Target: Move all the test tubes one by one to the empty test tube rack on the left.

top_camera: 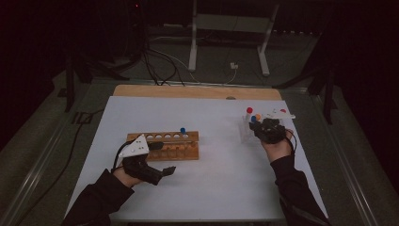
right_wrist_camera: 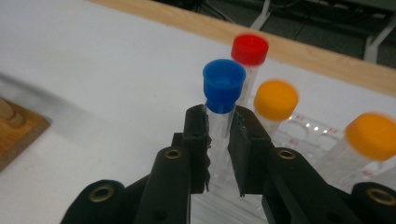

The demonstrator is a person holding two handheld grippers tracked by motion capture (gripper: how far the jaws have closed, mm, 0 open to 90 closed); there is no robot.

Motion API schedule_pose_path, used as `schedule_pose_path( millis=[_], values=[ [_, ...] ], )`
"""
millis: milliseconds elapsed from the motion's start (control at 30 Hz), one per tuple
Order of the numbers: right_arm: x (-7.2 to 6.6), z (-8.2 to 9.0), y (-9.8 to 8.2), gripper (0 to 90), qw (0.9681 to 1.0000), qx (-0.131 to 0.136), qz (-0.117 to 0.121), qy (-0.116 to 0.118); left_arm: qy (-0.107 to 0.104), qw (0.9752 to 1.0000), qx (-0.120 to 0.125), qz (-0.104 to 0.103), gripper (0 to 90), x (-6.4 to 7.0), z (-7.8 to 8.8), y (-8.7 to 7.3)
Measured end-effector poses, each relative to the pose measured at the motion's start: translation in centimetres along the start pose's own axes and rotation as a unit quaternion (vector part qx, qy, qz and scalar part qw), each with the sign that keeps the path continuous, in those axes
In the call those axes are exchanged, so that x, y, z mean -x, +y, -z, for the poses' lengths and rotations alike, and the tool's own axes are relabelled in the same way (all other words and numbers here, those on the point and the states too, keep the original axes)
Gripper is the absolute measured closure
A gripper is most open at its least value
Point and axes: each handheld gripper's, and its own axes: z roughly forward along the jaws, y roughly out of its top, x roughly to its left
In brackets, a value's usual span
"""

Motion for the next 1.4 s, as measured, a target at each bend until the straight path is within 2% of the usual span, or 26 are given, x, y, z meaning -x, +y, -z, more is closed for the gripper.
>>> schedule_pose_path(
  millis=[267, 367, 500, 767, 900, 1100, 1400],
  values=[
    [-0.7, 2.2, 1.7, 76.6, 0.9995, 0.023, 0.019, -0.001, -0.009, 1.0, 0.0, -0.003, 3.2, 0.2, 0.0, 0.5],
    [-1.3, 3.0, 2.2, 76.6, 0.9992, 0.032, 0.025, 0.007, -0.015, 0.9999, 0.0, -0.002, 3.4, 0.3, 0.0, 0.6],
    [-2.4, 3.7, 2.5, 76.6, 0.9984, 0.036, 0.038, 0.022, -0.019, 0.9998, -0.001, -0.003, 4.2, 0.5, -0.1, 0.8],
    [-5.8, 3.8, 1.7, 76.6, 0.9947, 0.035, 0.058, 0.078, -0.028, 0.9996, 0.002, -0.008, 4.2, 0.9, -0.1, 1.2],
    [-7.7, 3.5, 1.0, 76.6, 0.9912, 0.025, 0.073, 0.107, -0.032, 0.9995, 0.002, -0.01, 4.2, 1.1, -0.3, 1.5],
    [-10.5, 3.3, -0.2, 76.6, 0.9843, 0.013, 0.095, 0.148, -0.04, 0.9991, 0.006, -0.013, 4.3, 1.4, -0.9, 2.2],
    [-13.2, 3.4, -1.1, 76.5, 0.9747, 0.002, 0.113, 0.193, -0.047, 0.9987, 0.011, -0.015, 7.6, 1.8, -2.6, 3.4]
  ],
)
